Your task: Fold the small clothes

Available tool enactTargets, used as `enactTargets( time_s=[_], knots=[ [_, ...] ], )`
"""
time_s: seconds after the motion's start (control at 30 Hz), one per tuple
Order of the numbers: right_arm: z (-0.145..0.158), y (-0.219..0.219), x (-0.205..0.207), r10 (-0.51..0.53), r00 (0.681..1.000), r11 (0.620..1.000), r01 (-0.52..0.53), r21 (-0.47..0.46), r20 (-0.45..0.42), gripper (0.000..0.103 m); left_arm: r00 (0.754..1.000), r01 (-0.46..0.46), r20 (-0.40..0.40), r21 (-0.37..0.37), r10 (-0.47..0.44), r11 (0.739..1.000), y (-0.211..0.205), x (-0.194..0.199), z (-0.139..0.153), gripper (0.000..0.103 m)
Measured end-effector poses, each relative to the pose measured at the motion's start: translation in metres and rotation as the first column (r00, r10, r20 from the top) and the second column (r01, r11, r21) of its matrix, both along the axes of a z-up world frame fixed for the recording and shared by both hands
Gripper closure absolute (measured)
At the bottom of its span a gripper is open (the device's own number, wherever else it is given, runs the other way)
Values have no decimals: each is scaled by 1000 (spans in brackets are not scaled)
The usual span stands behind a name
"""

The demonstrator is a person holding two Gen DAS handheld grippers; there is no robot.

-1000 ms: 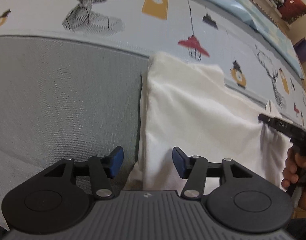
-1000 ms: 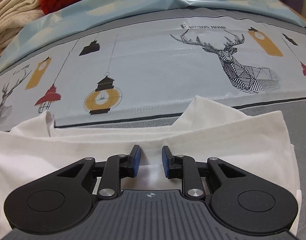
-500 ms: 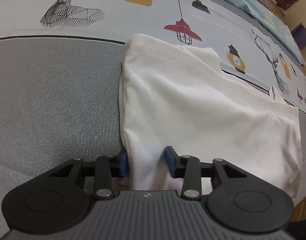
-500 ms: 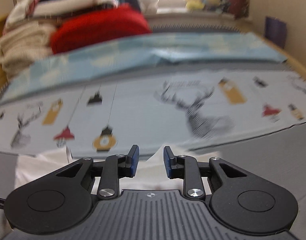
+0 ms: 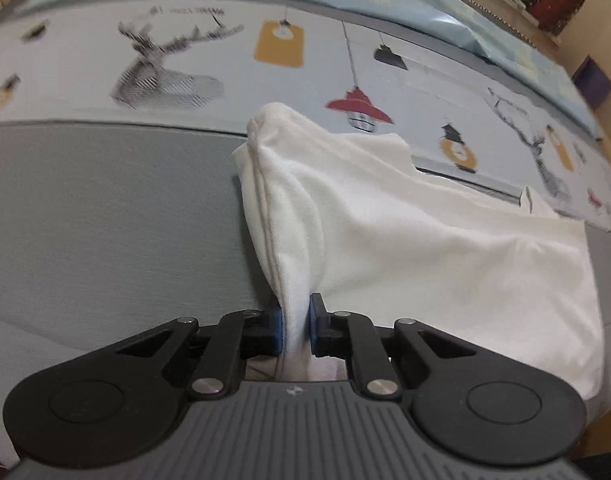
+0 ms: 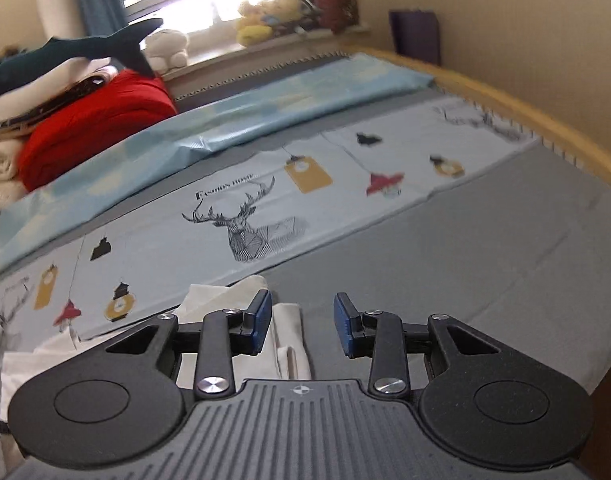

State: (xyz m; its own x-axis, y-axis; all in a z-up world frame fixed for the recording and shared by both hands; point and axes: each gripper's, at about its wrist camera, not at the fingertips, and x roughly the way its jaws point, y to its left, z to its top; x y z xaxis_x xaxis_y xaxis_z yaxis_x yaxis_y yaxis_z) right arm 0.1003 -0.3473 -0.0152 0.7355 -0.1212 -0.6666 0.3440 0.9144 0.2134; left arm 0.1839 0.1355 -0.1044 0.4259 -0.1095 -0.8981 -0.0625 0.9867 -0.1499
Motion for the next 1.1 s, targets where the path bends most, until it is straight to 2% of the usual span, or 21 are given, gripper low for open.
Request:
enactTargets(
  time_s=[0.07,0.17,0.27,0.33,0.4,0.5,0.57,0.63,0.73,0.9,0.97,1.0,1.1],
  knots=[
    [-6,4,3,14,1000,1000,-13,24,-10,66,1000,-14,-1,69,14,998,7,-6,6,90],
    [-11,22,10,81,997,997,-81,4,-17,66,999,-40,7,146,39,989,16,-14,17,90],
    [-11,44,13,167,985,984,-169,-62,-33,66,999,-30,42,148,24,989,8,-18,33,91],
    [-12,55,12,222,975,969,-224,-103,-31,67,998,-17,70,88,11,996,-5,-18,45,91],
    [-16,63,10,268,962,952,-272,-138,-42,67,996,9,87,-9,-8,1000,-22,-17,54,91],
    [-18,66,8,301,952,935,-307,-176,-57,67,992,71,110,-122,-58,990,-59,-12,66,91],
    [-17,62,6,304,951,932,-309,-190,-55,67,987,121,126,-192,-98,974,-89,-8,72,91],
    [-18,56,6,291,955,936,-298,-187,-62,67,982,165,132,-277,-132,947,-122,-3,76,92],
    [-20,43,5,258,964,947,-266,-179,-67,67,974,219,137,-366,-180,904,-173,2,77,92],
    [-23,24,1,205,976,964,-215,-157,-80,67,966,259,146,-469,-215,845,-236,6,73,88],
    [-24,19,0,190,978,969,-200,-145,-81,67,963,268,141,-533,-228,802,-244,8,71,83],
    [-25,17,0,184,980,972,-193,-137,-80,67,962,273,148,-542,-230,795,-245,9,71,81],
    [-26,13,2,182,980,977,-189,-100,-75,67,963,269,157,-487,-220,831,-230,13,75,81]
  ],
)
